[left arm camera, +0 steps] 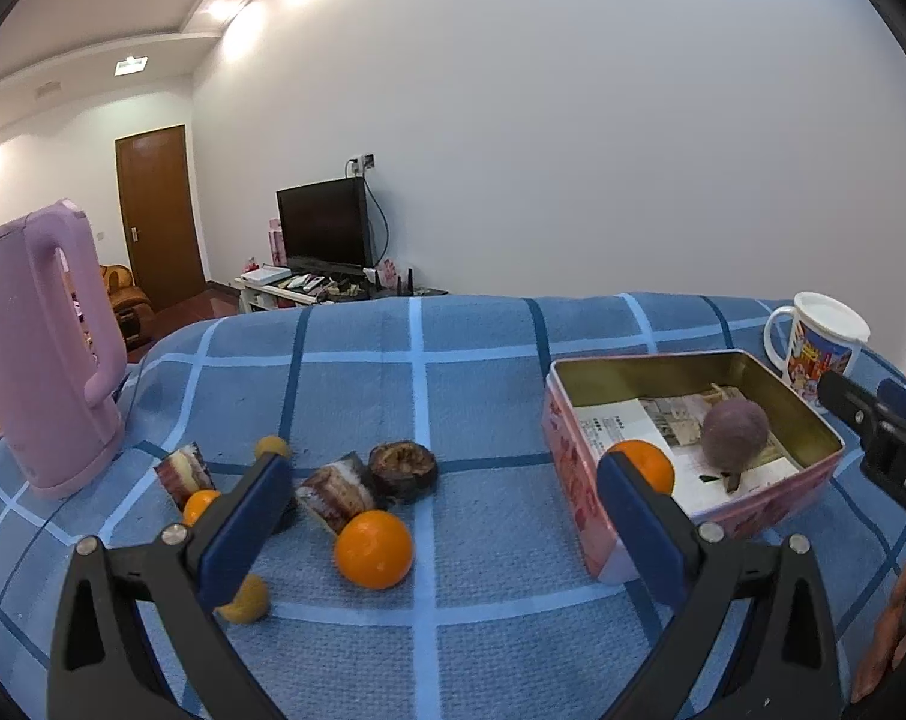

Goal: Organize fruits
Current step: 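Withdraw both open grippers from the tin back toward the remaining fruits, then grasp a mandarin with the right gripper while the left grasps a small brown round fruit, then carry the mandarin with the right gripper while the left carries the brown fruit over the tin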

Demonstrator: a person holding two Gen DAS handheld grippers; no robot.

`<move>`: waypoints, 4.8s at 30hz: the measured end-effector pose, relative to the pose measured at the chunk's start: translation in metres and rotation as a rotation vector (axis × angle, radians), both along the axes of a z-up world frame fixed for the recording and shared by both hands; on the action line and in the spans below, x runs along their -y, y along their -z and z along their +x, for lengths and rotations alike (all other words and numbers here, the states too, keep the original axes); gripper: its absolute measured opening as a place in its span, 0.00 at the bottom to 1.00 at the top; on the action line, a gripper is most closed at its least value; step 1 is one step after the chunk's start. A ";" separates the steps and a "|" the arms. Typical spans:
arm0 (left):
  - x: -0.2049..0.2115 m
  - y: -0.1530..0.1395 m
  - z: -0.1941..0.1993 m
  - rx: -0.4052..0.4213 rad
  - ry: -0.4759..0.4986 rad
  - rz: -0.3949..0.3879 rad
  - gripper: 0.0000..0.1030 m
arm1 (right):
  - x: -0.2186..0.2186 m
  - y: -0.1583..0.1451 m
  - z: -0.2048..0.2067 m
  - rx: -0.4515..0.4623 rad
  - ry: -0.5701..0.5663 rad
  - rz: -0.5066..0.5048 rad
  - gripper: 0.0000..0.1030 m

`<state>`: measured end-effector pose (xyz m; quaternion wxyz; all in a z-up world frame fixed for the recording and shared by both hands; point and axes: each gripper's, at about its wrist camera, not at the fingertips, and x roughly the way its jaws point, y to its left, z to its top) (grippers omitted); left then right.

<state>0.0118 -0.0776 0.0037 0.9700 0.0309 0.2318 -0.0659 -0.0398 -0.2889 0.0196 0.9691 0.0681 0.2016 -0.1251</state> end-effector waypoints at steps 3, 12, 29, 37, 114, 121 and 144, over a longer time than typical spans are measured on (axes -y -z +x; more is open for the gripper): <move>-0.007 0.000 -0.001 -0.004 0.000 -0.007 1.00 | -0.009 -0.001 -0.003 0.003 -0.014 -0.007 0.83; -0.031 0.002 -0.003 -0.019 -0.011 -0.006 1.00 | -0.046 -0.002 -0.005 0.001 -0.070 -0.043 0.83; -0.101 0.008 0.010 -0.070 -0.070 0.026 1.00 | -0.113 0.003 0.014 -0.057 -0.214 0.007 0.83; -0.162 0.008 0.027 -0.120 -0.153 0.036 1.00 | -0.154 0.012 0.035 -0.148 -0.347 0.009 0.62; -0.097 0.006 0.003 -0.089 0.023 -0.133 0.27 | -0.130 -0.001 0.041 -0.059 -0.484 0.054 0.39; -0.075 0.004 0.002 -0.081 0.030 -0.115 0.27 | -0.104 -0.003 0.040 -0.047 -0.445 0.072 0.39; 0.012 -0.020 0.014 -0.040 0.163 -0.127 0.27 | 0.003 -0.011 0.043 -0.010 -0.247 0.108 0.39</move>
